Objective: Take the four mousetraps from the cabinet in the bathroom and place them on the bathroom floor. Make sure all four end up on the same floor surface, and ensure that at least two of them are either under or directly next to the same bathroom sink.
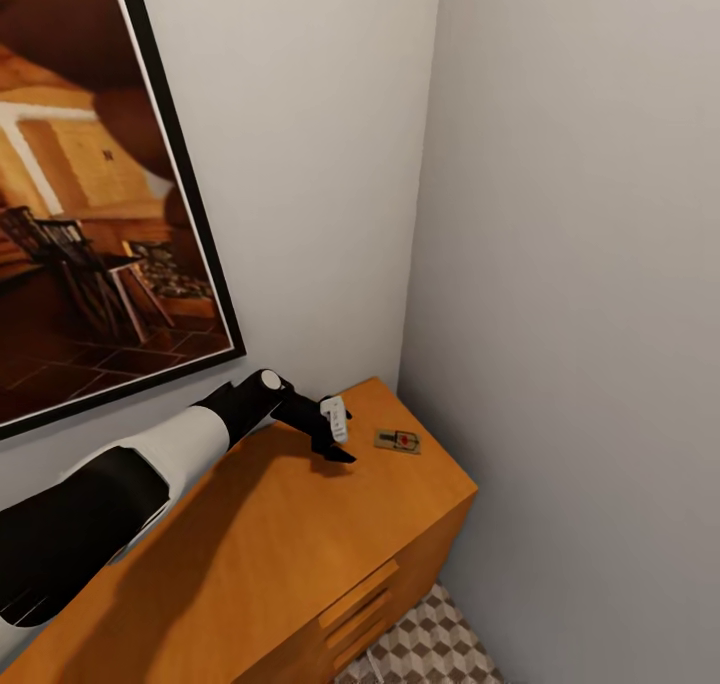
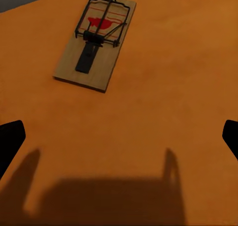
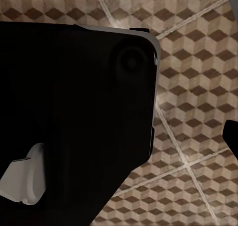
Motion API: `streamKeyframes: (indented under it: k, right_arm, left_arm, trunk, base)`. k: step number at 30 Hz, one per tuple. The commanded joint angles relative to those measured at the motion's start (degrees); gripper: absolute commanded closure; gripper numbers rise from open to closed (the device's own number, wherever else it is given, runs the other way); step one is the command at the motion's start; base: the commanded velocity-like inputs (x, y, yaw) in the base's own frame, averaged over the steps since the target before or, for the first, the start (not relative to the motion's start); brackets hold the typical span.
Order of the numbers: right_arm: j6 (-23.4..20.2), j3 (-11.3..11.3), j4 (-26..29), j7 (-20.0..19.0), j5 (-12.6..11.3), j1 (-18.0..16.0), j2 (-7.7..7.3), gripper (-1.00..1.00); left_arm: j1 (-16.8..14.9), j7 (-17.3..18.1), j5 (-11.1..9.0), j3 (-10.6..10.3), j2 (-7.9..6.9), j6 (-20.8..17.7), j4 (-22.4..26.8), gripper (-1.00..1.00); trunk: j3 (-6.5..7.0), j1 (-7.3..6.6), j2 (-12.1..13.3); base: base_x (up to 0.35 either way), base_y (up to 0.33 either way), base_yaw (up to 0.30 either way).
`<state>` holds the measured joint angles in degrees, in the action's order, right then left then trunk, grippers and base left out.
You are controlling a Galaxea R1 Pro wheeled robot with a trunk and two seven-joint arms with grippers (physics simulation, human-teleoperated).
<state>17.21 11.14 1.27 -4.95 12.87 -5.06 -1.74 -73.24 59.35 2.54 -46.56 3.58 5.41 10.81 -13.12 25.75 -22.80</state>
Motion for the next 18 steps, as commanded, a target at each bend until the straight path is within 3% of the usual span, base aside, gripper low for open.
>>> streamKeyframes:
  k: [1,11,18]
  right_arm:
    - [0.2,0.5,0.0,-0.2,0.4,0.0,-0.02,-1.00]
    - [0.2,0.5,0.0,-0.2,0.5,0.0,0.06,-1.00]
    - [0.2,0.5,0.0,-0.2,0.5,0.0,0.07,-1.00]
  left_arm:
    - [-0.1,0.0,0.3,0.1,0.02,0.5,0.0,-1.00]
    - [-0.1,-0.1,0.3,2.7,0.19,0.5,0.1,-1.00]
    - [-0.1,-0.1,0.3,3.2,0.50,0.5,0.7,-1.00]
  trunk:
    - [-0.19,0.03,-0.1]
    - [-1.00,0.03,-0.1]
    - [-1.56,0.03,-0.1]
  base:
    - [0.000,0.000,0.000]
    - [0.000,0.000,0.000]
    - [0.000,0.000,0.000]
